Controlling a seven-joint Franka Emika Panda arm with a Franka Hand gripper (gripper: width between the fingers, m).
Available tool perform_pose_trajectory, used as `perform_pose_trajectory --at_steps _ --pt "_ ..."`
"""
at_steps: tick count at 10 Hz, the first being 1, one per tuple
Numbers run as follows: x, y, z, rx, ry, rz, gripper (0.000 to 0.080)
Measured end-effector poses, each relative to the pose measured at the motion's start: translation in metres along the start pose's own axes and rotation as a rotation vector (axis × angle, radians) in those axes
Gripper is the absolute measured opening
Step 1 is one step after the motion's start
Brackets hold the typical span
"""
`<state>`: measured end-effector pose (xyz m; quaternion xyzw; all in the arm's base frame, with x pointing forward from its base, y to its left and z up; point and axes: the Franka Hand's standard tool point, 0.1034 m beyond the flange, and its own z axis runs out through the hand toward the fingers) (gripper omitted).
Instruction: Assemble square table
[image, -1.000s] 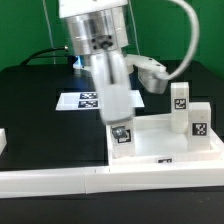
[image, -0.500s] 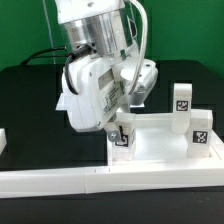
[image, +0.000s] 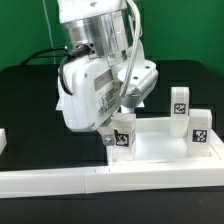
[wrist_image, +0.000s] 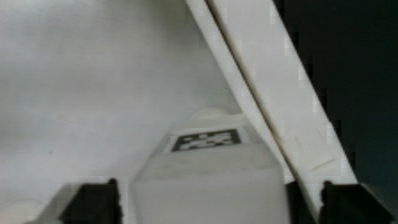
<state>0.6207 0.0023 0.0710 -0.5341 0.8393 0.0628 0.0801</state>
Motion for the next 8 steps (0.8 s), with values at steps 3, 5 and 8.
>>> perform_pose_trajectory --at_steps 3,5,8 --pt "-0.025 0.006 -0.045 0.037 -0.055 -0.028 0.0647" --pt "-0.030 0.005 -0.059 0.051 -0.069 -0.030 0.0647" --pt "-0.029 0.006 -0.056 0.048 -0.067 -0.030 0.0649"
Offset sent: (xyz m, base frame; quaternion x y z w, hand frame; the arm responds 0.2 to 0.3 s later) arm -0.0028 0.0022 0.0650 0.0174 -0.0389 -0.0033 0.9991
